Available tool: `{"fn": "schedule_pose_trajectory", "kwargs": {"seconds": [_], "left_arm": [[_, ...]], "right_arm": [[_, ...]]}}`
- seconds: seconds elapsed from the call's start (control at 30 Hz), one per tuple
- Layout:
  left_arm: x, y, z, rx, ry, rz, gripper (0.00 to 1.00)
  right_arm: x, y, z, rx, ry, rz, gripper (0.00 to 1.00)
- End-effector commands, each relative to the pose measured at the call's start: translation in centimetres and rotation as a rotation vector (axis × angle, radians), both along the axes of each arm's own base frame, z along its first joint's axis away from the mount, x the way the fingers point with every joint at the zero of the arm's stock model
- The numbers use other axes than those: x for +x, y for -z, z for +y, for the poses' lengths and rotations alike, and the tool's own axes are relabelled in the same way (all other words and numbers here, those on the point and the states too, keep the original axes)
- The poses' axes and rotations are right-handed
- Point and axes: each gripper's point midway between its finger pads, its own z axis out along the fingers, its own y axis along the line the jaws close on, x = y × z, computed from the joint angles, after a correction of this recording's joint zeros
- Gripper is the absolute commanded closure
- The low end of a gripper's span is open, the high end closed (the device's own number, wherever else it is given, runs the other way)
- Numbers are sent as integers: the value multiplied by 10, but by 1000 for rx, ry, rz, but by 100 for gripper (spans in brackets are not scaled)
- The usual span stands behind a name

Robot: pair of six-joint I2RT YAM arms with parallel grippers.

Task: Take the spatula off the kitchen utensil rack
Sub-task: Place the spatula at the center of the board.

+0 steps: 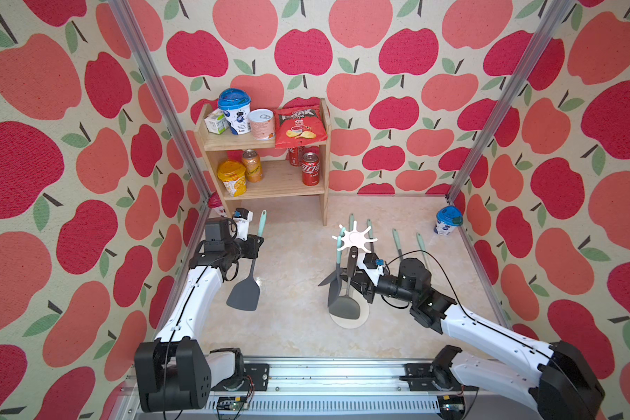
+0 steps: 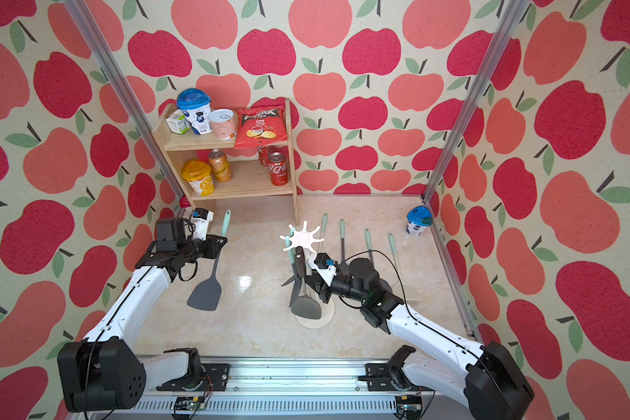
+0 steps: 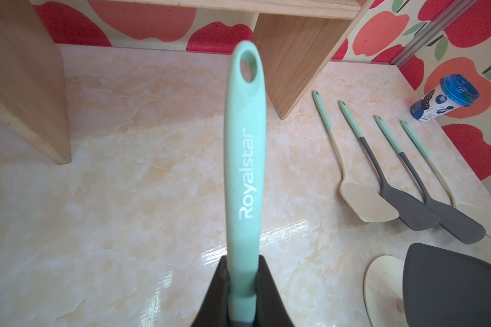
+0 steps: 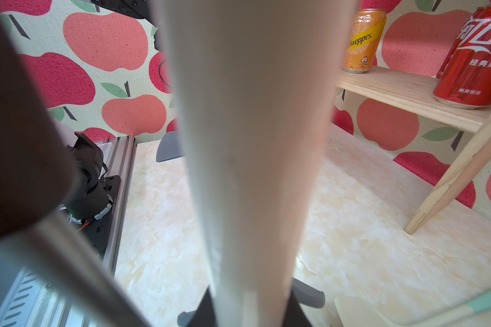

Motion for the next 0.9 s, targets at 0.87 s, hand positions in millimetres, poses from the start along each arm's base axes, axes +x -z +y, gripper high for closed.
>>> {"fn": "schedule_pose_trajectory", "kwargs": {"seconds": [0.87], "left_arm": [[64, 95, 27, 11, -89, 239, 100]], "right_arm": [[6, 24, -15, -82, 62, 25, 100]]}}
